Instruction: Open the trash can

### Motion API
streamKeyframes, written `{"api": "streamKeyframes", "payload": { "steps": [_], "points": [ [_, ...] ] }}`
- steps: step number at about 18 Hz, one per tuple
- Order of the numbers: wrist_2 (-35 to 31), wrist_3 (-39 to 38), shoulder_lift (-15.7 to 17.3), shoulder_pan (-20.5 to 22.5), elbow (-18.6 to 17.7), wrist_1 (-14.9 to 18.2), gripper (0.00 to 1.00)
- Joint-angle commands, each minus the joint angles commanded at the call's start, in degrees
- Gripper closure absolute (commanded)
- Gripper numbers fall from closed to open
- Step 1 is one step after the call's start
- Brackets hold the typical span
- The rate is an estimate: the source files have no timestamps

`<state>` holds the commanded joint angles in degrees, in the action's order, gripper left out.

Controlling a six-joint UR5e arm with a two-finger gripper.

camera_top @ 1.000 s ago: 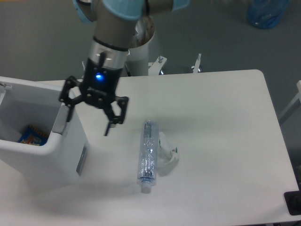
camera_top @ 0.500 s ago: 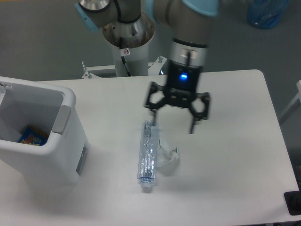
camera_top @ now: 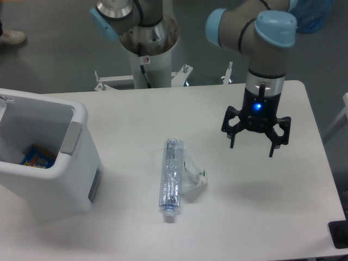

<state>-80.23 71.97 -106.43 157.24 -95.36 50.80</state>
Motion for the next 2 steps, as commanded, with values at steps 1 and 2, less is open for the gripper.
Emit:
{"api": "streamKeyframes", "payload": {
  "steps": [1, 2],
  "points": [
    [-1.1, 0.6, 0.0, 0.0, -0.7, 0.0, 0.0],
    [-1.6, 1.1, 0.1, -0.1, -1.5, 0.0, 0.0]
  ]
}}
